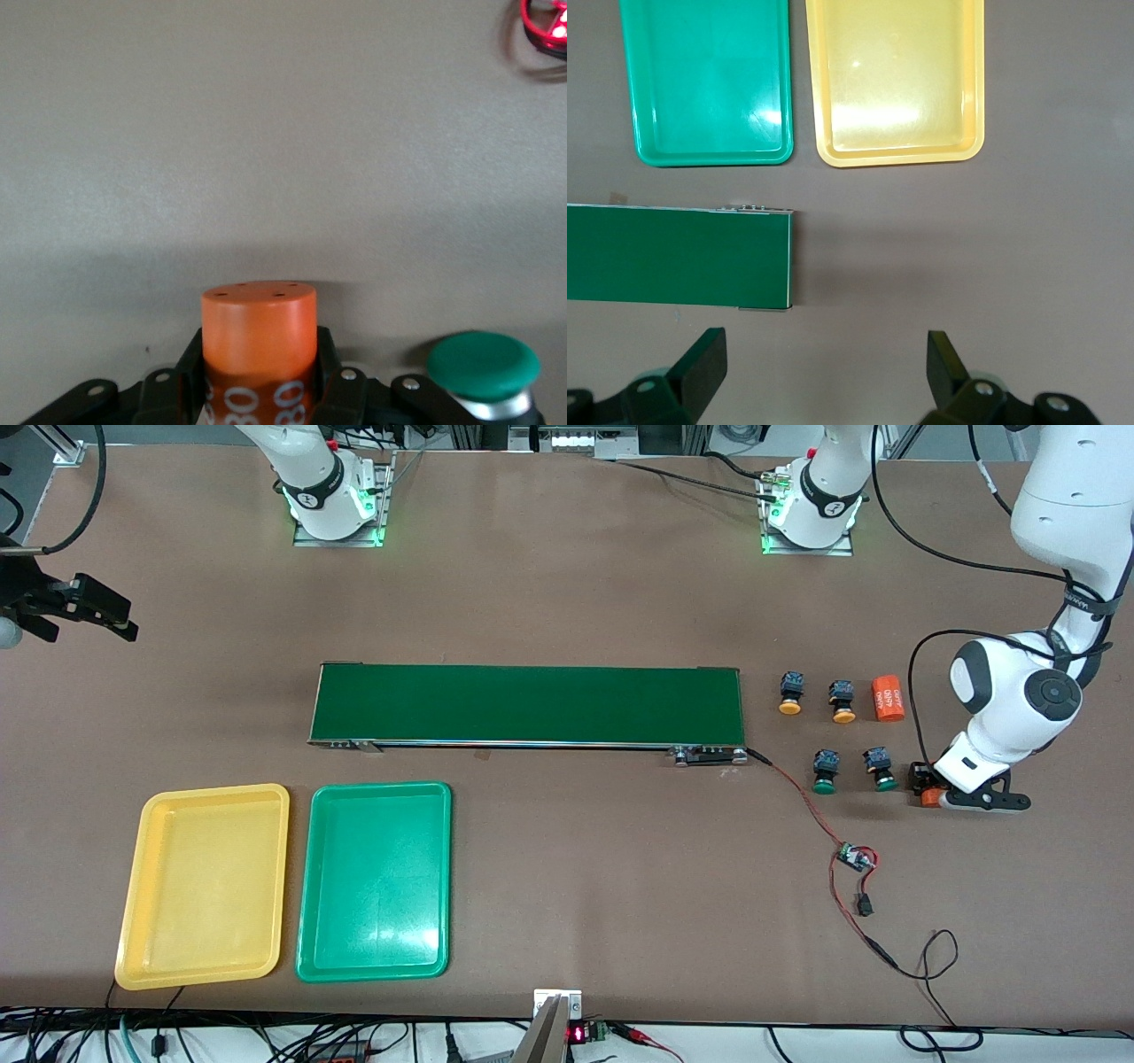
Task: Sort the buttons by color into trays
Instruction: 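Carry the orange battery onto the green conveyor belt and release it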
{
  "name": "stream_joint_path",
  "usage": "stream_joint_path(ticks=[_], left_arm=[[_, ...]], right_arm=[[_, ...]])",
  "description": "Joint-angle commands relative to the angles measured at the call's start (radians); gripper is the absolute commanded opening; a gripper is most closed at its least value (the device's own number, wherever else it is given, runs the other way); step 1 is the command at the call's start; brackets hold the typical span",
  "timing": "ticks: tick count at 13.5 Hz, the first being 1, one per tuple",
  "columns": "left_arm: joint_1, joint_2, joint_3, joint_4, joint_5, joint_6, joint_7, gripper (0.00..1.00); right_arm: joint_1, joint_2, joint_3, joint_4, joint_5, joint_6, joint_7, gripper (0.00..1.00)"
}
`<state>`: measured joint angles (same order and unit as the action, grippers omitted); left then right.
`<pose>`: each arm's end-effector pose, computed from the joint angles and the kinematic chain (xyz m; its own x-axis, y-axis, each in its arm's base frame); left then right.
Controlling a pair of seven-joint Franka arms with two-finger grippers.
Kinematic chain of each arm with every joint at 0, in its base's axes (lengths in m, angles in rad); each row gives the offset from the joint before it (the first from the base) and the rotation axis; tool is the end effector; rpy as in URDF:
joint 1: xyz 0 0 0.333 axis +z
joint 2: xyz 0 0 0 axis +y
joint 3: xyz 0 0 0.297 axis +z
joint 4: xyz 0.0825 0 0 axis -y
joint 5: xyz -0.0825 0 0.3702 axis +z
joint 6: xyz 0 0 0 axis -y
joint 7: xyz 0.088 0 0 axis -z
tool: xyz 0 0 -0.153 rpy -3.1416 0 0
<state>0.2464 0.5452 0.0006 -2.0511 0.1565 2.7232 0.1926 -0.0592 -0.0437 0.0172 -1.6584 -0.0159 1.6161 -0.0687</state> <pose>0.5762 0.1424 0.1297 0.9907 -0.0895 0.1030 -0.0789 -0.9916 -0.1027 0.5306 -0.0245 0.5466 0.9996 0.0274 0.0002 0.0274 -0.9995 0.0167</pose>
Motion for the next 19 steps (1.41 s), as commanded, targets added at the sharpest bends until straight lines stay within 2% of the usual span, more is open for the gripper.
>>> stream_joint_path(ticks=[1,5,8,10,13,15,17,19], left_arm=[[0.008,-0.114,-0.051,0.047,0.012,-0.231,-0.001,0.29],[0.008,-0.155,-0.144,0.225,0.012,-0.592,0.016,0.28],[0.008,-0.177,-0.275,0.337,0.012,-0.833,0.016,0.26],[0.008,-0.176,-0.376,0.351,0.011,-0.919,0.018,0.22],[-0.001,-0.15,-0.546,0.351,0.008,-0.936,0.08,0.15],[-0.019,-0.098,-0.629,0.351,0.011,-0.866,0.201,0.14],[-0.051,-0.068,-0.672,0.35,0.011,-0.803,0.339,0.14],[-0.142,-0.045,-0.674,0.347,0.012,-0.732,0.413,0.14]], right_arm=[[0.002,-0.01,0.001,0.002,0.01,-0.018,0.0,1.0],[0.001,-0.011,0.0,0.002,0.01,-0.018,0.0,1.0],[0.001,-0.011,0.0,0.002,0.01,-0.016,0.0,1.0],[0.001,-0.011,0.0,0.002,0.01,-0.016,0.0,1.0],[0.001,-0.01,0.0,0.002,0.011,-0.012,0.001,1.0],[-0.001,-0.008,-0.002,0.002,0.013,-0.012,0.001,1.0],[-0.001,-0.008,-0.002,0.002,0.011,-0.012,0.0,1.0],[-0.001,-0.008,-0.002,0.0,0.011,-0.012,0.0,1.0]])
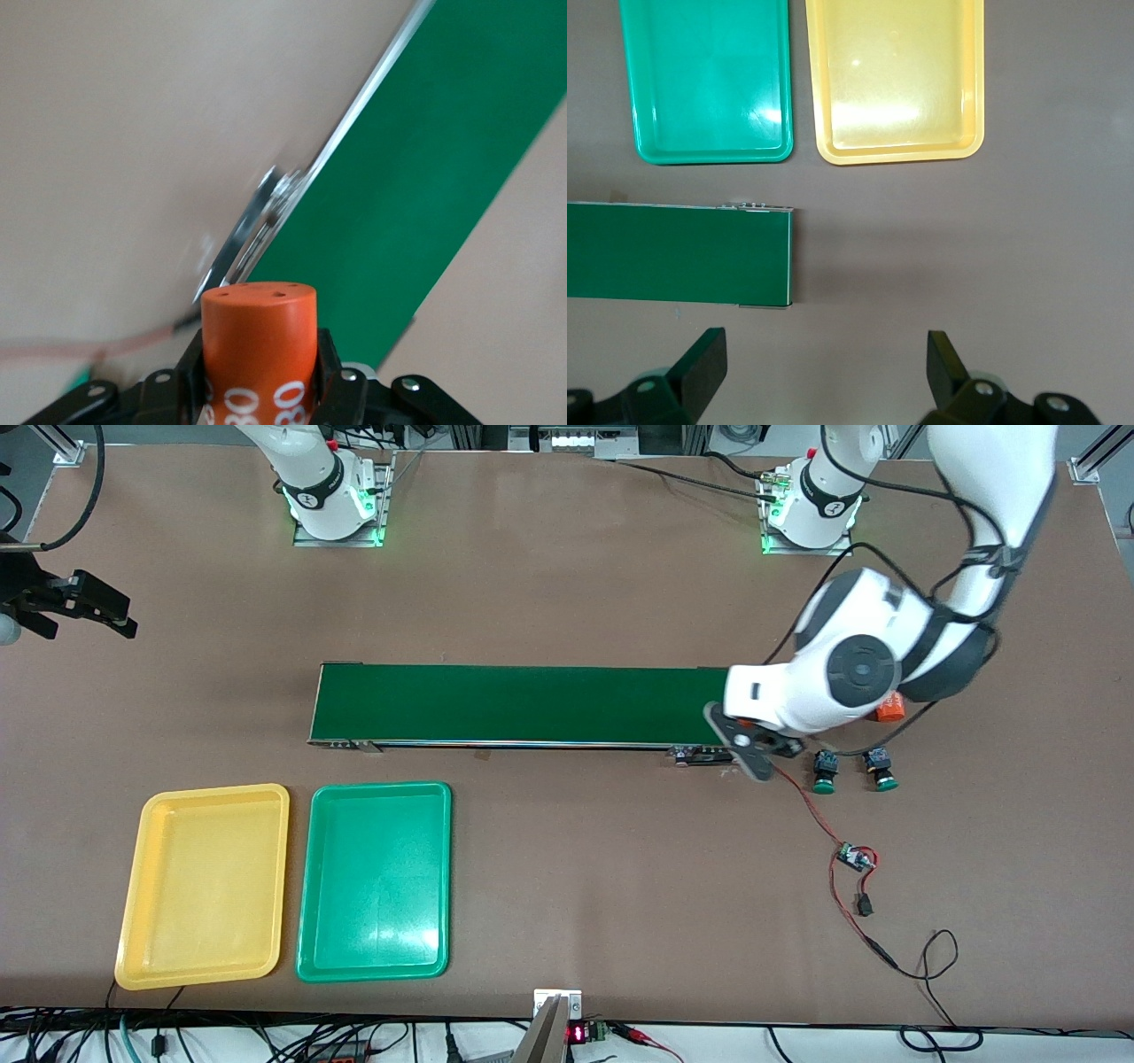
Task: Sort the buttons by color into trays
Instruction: 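Carry the orange battery onto the green conveyor belt and release it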
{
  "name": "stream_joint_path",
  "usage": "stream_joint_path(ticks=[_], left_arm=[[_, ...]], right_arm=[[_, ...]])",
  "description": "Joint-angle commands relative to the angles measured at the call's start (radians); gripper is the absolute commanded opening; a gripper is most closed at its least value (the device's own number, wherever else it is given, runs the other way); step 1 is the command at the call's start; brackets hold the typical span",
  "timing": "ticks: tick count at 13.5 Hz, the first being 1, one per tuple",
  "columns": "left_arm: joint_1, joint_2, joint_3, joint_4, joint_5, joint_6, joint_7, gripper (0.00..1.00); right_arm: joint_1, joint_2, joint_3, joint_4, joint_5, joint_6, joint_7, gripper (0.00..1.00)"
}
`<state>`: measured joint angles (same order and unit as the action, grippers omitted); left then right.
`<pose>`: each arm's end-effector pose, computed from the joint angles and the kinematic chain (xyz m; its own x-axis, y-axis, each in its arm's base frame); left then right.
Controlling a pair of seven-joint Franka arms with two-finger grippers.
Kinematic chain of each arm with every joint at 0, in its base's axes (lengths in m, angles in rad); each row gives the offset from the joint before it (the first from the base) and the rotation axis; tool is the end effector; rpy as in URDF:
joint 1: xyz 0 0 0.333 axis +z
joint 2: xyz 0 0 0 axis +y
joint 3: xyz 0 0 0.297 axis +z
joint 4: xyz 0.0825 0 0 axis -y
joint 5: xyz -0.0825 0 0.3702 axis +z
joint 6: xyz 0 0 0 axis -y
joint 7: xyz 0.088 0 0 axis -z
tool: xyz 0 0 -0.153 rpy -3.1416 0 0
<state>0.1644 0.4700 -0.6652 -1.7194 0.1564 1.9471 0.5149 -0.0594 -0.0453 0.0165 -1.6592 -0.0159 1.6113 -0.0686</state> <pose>0.5556 -0.2579 0.2958 0.4930 -0.8689 -0.0439 -0.8490 -0.4915 0.1937 0.5294 -0.0250 0.5467 0.9996 0.0263 -0.0037 0.0264 -0.9995 0.0164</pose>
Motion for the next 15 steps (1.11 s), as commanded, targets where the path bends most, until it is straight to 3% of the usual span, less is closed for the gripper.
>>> stream_joint_path(ticks=[1,5,9,11,12,13,14,15], left_arm=[[-0.103,0.035,-0.007,0.008,0.015,0.07,0.109,0.14],[-0.16,0.032,-0.008,-0.075,0.083,0.091,0.212,0.1],[-0.14,0.012,-0.007,-0.273,0.126,0.319,0.224,0.1],[-0.121,0.012,-0.008,-0.29,0.141,0.351,0.224,0.11],[-0.123,0.013,-0.008,-0.29,0.141,0.351,0.223,0.23],[-0.123,0.016,-0.008,-0.29,0.143,0.354,0.223,0.51],[-0.123,0.016,-0.007,-0.29,0.143,0.358,0.223,1.0],[-0.123,0.016,-0.008,-0.29,0.143,0.358,0.223,1.0]], right_arm=[[0.0,-0.007,-0.001,0.001,0.011,-0.007,0.0,1.0],[-0.002,-0.007,-0.003,0.001,0.011,-0.005,0.001,1.0],[-0.002,-0.007,-0.003,0.001,0.013,-0.005,0.0,1.0],[-0.002,-0.005,-0.003,0.001,0.013,-0.005,0.0,1.0],[-0.002,-0.005,-0.003,0.001,0.013,-0.005,0.0,1.0],[-0.002,-0.007,-0.003,0.001,0.011,-0.005,0.001,1.0],[-0.002,-0.007,-0.003,0.001,0.013,-0.004,0.0,1.0],[-0.002,-0.005,-0.003,0.001,0.013,-0.004,0.0,1.0]])
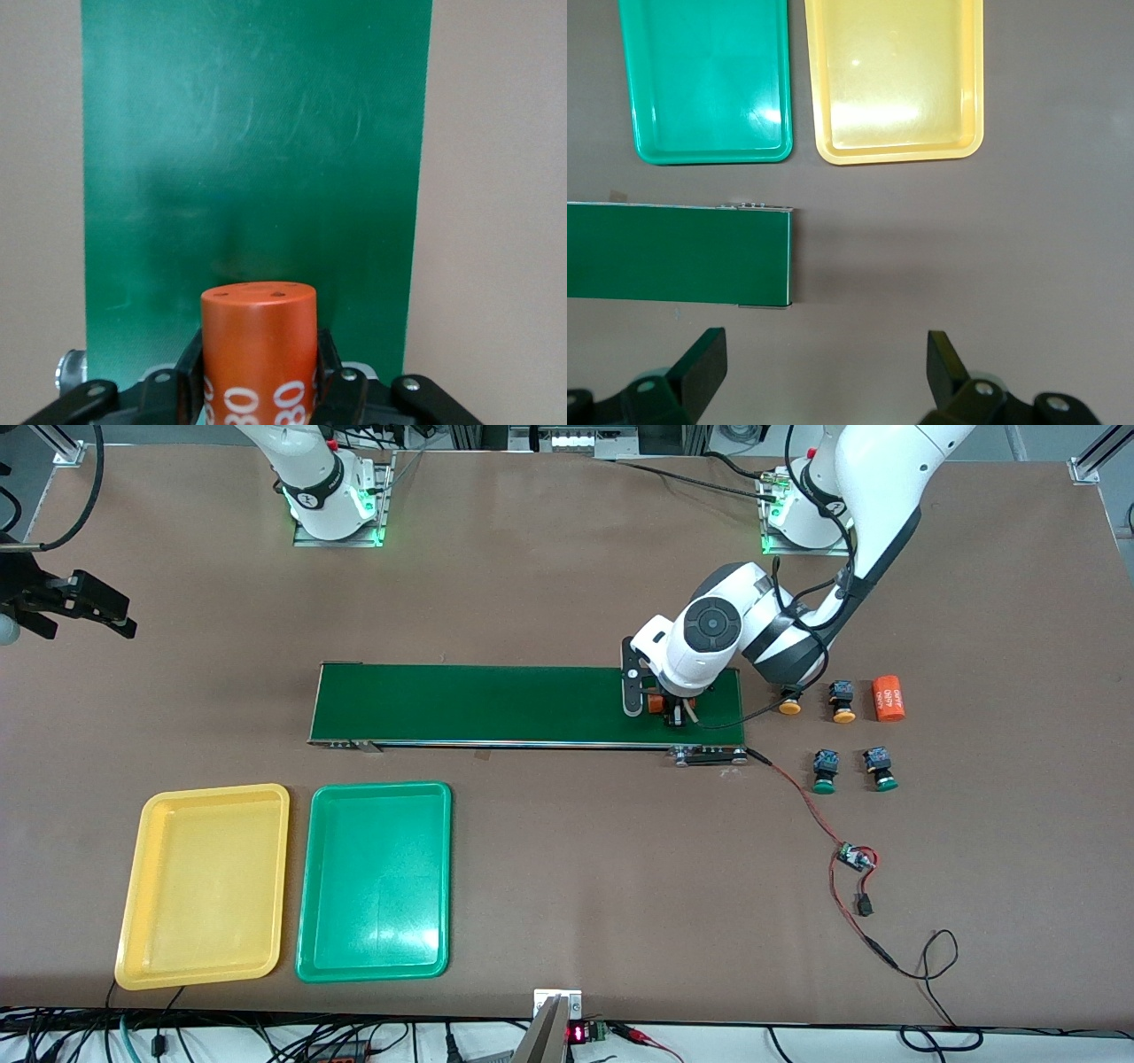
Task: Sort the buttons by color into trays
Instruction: 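Carry the orange battery onto the green conveyor belt and release it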
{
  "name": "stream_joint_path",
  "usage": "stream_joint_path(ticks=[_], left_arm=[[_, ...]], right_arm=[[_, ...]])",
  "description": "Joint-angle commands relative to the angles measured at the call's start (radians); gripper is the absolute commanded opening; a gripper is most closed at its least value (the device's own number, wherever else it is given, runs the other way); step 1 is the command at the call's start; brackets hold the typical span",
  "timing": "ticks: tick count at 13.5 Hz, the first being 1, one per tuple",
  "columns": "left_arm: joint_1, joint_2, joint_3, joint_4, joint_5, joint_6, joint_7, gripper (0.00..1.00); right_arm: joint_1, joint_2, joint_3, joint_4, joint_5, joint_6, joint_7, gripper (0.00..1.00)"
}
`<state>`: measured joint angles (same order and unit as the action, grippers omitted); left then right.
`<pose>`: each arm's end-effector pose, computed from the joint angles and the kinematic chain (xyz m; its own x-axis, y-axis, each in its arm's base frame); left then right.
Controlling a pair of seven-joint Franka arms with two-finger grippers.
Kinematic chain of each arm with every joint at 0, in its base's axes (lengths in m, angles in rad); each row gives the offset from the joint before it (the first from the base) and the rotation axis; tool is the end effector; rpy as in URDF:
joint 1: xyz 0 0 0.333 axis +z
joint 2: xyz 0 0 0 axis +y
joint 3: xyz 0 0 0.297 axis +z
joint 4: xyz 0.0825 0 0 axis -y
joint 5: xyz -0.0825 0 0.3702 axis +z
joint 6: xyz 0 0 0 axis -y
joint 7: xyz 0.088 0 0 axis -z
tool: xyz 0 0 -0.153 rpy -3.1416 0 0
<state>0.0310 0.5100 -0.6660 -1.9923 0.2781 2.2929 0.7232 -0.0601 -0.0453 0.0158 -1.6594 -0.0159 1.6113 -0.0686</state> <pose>0.4701 -0.3344 0.1937 0.0685 -0.9974 0.0235 -0.9891 -0.0648 0.1320 0.5293 -0.0257 0.5466 0.9997 0.0249 -0.0039 0.0250 -0.9996 0.0164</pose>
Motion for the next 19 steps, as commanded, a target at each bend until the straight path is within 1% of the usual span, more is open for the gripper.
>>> stream_joint_path(ticks=[1,2,4,6,7,9,11,13,16,17,19], left_arm=[[0.012,-0.025,-0.007,-0.014,0.021,0.011,0.015,1.0],[0.012,-0.031,-0.007,-0.01,0.019,0.007,0.015,1.0],[0.02,-0.079,-0.01,-0.002,0.019,-0.032,0.006,1.0],[0.033,-0.119,-0.01,0.041,0.006,-0.132,-0.002,1.0],[0.038,-0.12,-0.01,0.087,0.003,-0.209,-0.02,1.0],[0.038,-0.12,-0.012,0.182,0.003,-0.396,-0.149,1.0],[0.039,-0.122,-0.007,0.275,0.003,-0.514,-0.25,1.0],[0.072,-0.119,-0.001,0.355,0.003,-0.61,-0.377,1.0],[0.144,-0.12,-0.007,0.405,0.003,-0.685,-0.661,1.0],[0.157,-0.117,-0.003,0.427,0.003,-0.69,-0.707,1.0],[0.184,-0.084,0.005,0.483,0.01,-0.699,-0.705,1.0]], right_arm=[[-0.001,-0.007,-0.002,0.001,0.011,-0.002,0.0,1.0],[-0.001,-0.007,-0.002,0.001,0.011,-0.004,0.0,1.0],[-0.001,-0.005,-0.002,0.001,0.011,-0.004,0.0,1.0],[-0.001,-0.005,-0.002,0.003,0.013,-0.002,0.0,1.0],[-0.001,-0.005,-0.002,0.003,0.013,-0.002,0.0,1.0],[-0.001,-0.004,-0.002,0.001,0.013,0.001,0.0,1.0],[-0.001,0.001,-0.002,0.003,0.011,0.031,0.0,1.0],[-0.001,0.001,-0.002,0.001,0.011,0.021,0.0,1.0],[-0.001,0.002,-0.002,0.001,0.011,0.021,0.0,1.0],[-0.001,0.004,-0.002,0.003,0.011,0.022,0.0,1.0],[0.0,0.004,-0.002,0.001,0.011,0.022,0.0,1.0]])
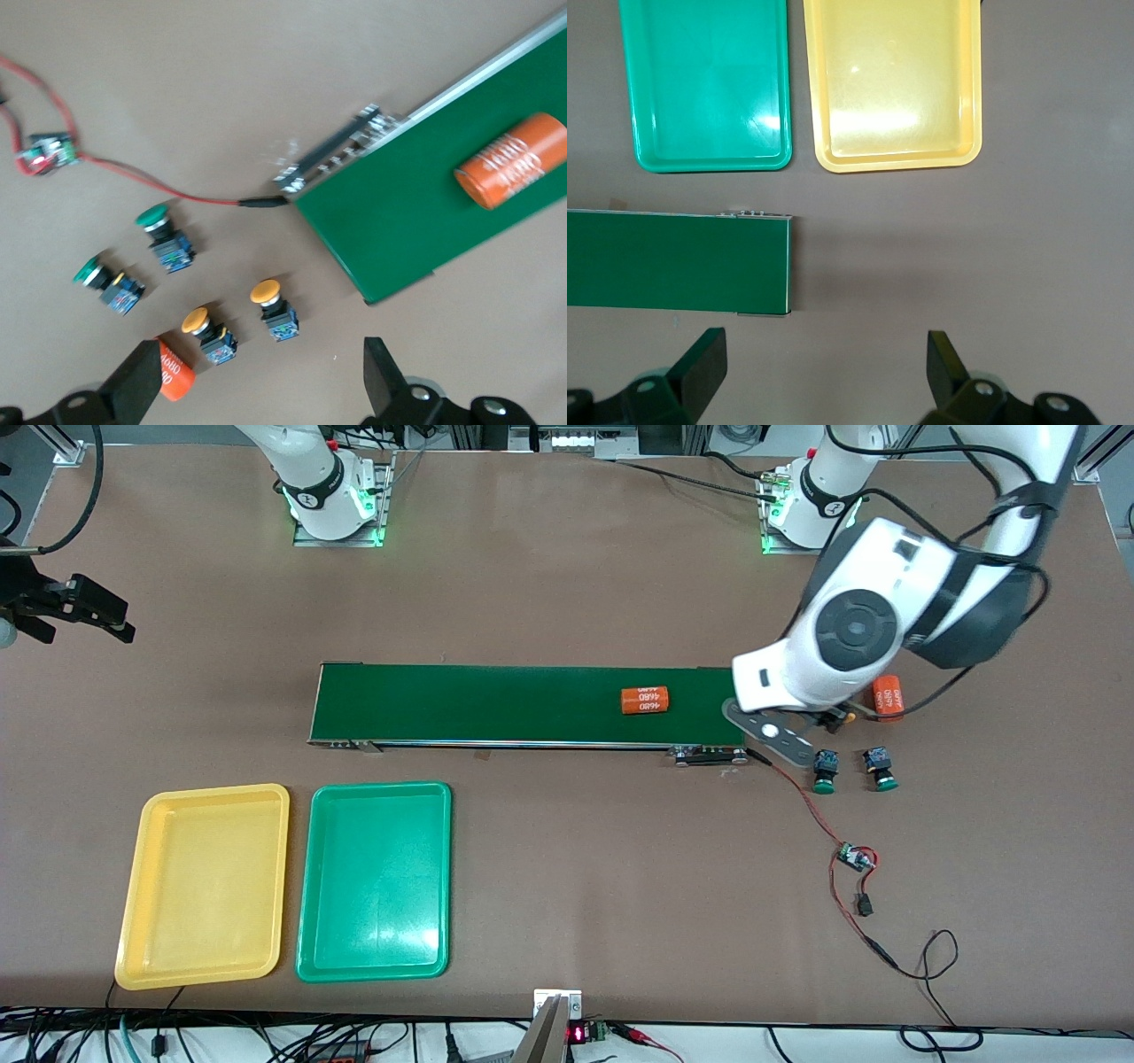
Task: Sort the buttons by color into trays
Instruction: 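Carry the orange battery onto the green conveyor belt and release it, then lower the left gripper onto a green-capped button and grasp it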
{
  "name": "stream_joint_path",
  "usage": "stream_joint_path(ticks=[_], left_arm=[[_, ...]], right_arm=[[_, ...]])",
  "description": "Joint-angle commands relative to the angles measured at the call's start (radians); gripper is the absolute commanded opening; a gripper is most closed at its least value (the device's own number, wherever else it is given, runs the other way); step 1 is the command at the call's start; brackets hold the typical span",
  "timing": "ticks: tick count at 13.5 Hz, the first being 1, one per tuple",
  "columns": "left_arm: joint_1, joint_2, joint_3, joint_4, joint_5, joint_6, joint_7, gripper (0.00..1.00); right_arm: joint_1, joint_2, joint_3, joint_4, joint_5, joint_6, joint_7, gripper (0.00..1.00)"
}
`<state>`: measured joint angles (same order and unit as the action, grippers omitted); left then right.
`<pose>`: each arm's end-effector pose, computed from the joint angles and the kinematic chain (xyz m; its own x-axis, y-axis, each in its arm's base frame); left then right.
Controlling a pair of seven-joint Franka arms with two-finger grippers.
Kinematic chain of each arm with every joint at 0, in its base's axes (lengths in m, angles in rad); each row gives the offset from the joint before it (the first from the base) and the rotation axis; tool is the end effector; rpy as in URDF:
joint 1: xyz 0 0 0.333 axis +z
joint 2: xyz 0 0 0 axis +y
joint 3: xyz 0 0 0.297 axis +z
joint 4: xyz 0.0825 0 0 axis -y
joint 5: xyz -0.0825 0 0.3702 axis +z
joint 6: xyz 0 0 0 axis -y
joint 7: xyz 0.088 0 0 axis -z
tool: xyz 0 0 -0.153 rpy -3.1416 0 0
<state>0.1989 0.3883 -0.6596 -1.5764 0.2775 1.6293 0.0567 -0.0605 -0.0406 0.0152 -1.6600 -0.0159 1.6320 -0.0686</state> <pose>0.5636 -0.1971 0.3768 0.8203 -0.5147 -0.2495 -0.5349 -0.8448 -0.0158 0.5334 -0.0264 0.5457 0.9996 0.0243 0.0114 0.0241 -0.9996 0.0173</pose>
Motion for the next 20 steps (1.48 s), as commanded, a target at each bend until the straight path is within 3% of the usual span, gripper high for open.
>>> stream_joint_path(ticks=[1,3,6,10,13,16,18,20], left_arm=[[0.017,0.064,0.0,0.091,0.014,-0.037,-0.049,1.0],[0.019,0.089,0.038,0.104,0.017,-0.071,-0.099,1.0],[0.028,0.089,0.049,-0.015,0.019,-0.022,-0.317,1.0],[0.161,0.078,0.051,-0.221,0.029,0.283,-0.387,1.0],[0.213,0.089,0.054,-0.35,0.142,0.522,-0.39,1.0],[0.273,0.121,0.055,-0.46,0.154,0.725,-0.39,1.0],[0.277,0.141,0.084,-0.499,0.169,0.814,-0.388,1.0],[0.283,0.176,0.11,-0.507,0.277,0.865,-0.391,1.0]], right_arm=[[-0.001,0.001,-0.001,0.003,0.011,0.002,0.0,1.0],[-0.001,0.005,-0.001,0.003,0.011,0.005,0.0,1.0],[-0.001,0.014,-0.001,0.003,0.013,0.012,0.0,1.0],[0.001,0.015,0.0,0.003,0.013,0.012,0.0,1.0],[0.001,0.015,0.0,0.003,0.013,0.012,0.0,1.0],[0.005,0.016,0.0,0.005,0.01,0.014,0.0,1.0],[0.008,0.018,0.0,0.005,0.01,0.011,-0.002,1.0],[0.007,0.018,0.0,0.005,0.01,0.011,0.0,1.0]])
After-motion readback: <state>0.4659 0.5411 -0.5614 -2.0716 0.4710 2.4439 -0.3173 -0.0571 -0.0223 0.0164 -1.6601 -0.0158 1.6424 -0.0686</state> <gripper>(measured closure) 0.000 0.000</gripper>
